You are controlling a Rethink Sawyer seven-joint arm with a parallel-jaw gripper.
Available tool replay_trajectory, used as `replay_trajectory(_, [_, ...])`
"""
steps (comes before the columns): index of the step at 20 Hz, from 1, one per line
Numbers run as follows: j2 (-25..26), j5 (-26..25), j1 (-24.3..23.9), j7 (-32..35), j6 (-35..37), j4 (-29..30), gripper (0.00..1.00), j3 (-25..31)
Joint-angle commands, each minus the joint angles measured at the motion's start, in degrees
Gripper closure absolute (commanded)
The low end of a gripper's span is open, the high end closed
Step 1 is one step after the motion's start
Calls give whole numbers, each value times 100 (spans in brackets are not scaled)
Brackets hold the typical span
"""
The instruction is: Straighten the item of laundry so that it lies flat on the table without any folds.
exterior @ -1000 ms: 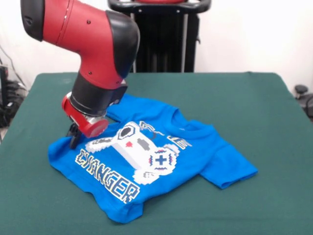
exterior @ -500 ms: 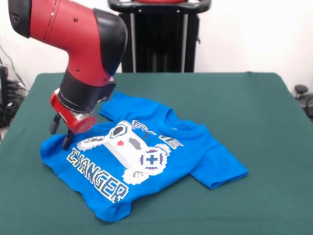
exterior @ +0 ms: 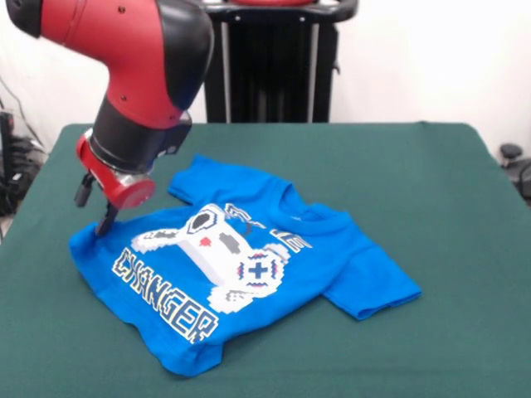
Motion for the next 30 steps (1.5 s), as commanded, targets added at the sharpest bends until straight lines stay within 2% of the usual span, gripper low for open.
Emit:
replay_trajectory(1, [-453,354,-127,-1441,981,940,0,1058])
replay_trajectory(10, [-685,504,-245,-929,660,1909,0,1400])
replay_trajectory(17, [-450,228,-227,-668,225,1918,0,1302])
replay_trajectory(25, [-596,430,-372,-579,151,2452,0,1619])
replay_trajectory(30, [-456,394,-444,-515,7,2558,0,1754])
